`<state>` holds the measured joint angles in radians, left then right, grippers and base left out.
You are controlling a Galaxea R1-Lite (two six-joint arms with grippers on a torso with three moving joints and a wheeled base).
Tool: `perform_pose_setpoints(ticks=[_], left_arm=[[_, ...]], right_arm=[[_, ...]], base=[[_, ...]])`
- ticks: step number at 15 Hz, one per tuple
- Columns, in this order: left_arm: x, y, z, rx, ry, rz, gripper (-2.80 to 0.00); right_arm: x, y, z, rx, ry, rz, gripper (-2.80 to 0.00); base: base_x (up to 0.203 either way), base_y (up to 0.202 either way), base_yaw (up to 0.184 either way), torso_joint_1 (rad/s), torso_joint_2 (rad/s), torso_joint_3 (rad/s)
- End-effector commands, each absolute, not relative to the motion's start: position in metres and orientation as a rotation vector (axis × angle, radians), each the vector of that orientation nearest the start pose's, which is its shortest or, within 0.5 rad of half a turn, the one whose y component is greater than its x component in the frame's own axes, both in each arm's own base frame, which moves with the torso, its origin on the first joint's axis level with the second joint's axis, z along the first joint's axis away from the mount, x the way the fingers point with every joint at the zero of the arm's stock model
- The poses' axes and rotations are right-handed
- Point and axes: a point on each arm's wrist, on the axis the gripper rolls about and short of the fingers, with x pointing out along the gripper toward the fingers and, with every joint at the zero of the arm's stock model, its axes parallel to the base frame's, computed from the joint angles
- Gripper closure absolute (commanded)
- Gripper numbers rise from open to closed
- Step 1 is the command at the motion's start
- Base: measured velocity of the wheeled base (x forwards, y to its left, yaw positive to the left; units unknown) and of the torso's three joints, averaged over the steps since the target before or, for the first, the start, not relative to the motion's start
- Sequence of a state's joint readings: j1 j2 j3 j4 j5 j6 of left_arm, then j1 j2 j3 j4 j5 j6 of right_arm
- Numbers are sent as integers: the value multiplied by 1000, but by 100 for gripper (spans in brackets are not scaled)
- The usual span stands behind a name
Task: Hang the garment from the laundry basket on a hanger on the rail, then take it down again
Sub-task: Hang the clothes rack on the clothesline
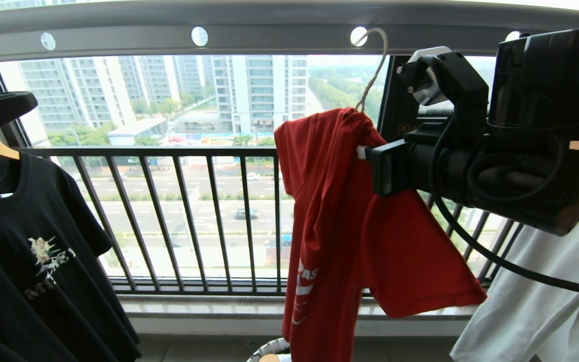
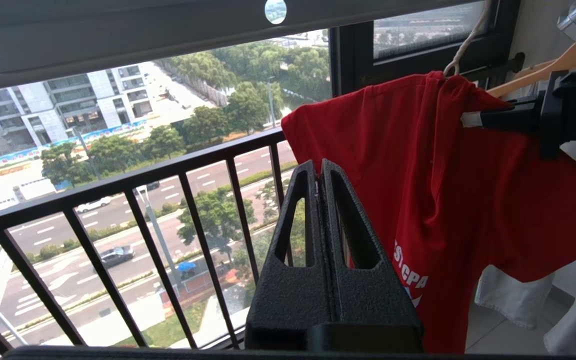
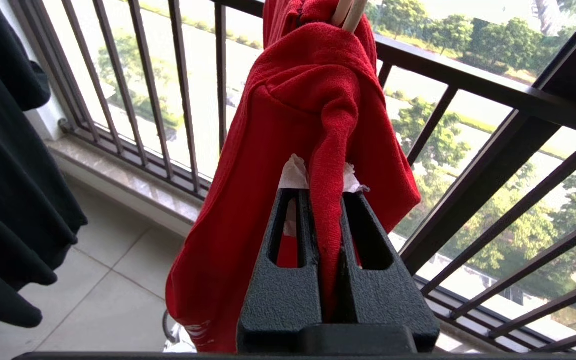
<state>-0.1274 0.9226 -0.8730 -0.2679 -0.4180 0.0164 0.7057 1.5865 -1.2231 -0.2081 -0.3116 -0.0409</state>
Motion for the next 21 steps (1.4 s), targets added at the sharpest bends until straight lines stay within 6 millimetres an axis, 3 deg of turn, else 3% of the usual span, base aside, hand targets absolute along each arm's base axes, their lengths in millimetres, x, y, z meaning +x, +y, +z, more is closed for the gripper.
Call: perform_pose_setpoints(ticks=[1, 5, 10, 11, 14, 21], left_arm=[[93, -21, 328, 49, -227, -543, 0], [92, -21, 328, 48, -230, -544, 0], [90, -21, 330, 47, -239, -542, 0], [90, -21, 330, 47, -240, -542, 0], [89, -21, 331, 47, -241, -541, 0], [86, -20, 331, 50, -251, -540, 0]], right_arm=[[238, 193, 284, -132, 152, 392, 0], [247, 202, 289, -176, 131, 396, 0], [253, 206, 281, -193, 152, 380, 0], [253, 206, 281, -192, 151, 377, -280], [250, 203, 284, -187, 143, 363, -280], [219, 176, 271, -207, 184, 360, -280]], base=[[0, 0, 0, 0, 0, 0], [0, 0, 0, 0, 0, 0], [0, 0, 0, 0, 0, 0], [0, 0, 0, 0, 0, 0], [0, 0, 0, 0, 0, 0], [0, 0, 0, 0, 0, 0]])
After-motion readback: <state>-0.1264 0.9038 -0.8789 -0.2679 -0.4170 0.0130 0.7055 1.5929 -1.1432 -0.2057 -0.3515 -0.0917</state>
